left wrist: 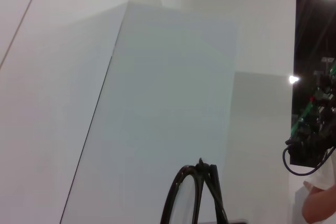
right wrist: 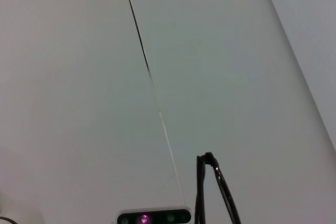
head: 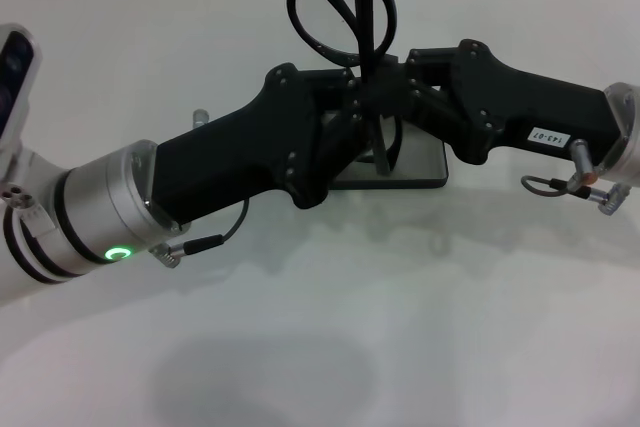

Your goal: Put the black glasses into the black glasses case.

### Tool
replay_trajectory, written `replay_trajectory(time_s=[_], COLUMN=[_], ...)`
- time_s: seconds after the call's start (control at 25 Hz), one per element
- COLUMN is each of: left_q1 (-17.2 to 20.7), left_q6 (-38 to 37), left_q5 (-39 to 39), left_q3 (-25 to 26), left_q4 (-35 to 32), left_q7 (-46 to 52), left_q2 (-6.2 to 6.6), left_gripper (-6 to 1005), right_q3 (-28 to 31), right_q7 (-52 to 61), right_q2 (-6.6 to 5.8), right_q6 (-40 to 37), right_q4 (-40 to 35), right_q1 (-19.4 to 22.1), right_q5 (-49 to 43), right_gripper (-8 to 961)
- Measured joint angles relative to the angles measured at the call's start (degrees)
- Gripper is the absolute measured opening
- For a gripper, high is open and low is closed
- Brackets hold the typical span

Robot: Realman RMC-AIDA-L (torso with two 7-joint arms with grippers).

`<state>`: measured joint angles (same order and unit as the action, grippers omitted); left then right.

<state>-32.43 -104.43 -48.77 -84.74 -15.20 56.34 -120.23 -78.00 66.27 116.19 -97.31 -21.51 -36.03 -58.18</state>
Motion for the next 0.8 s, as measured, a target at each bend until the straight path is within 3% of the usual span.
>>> replay_trajectory(time_s=[0.56, 0.8], left_q1=[0.33, 1.55], left_q6=[-0.68, -3.43], left_q5=[-0.36, -0.44], left_q3=[-0.27, -0.1], left_q4=[-0.16, -0.7], left_q7=[-0.01, -0.18], left_q2=[0.18, 0.91], left_gripper=[36, 36], right_q3=[0.5, 1.23], right_q7=[0.0, 0.0], right_q2=[-0.22, -0.7], right_q6=[0.69, 1.67], right_q4=[-0.03, -0.03], right_q1=[0.51, 0.89], right_q5=[0.42, 0.37], right_gripper=[60, 60])
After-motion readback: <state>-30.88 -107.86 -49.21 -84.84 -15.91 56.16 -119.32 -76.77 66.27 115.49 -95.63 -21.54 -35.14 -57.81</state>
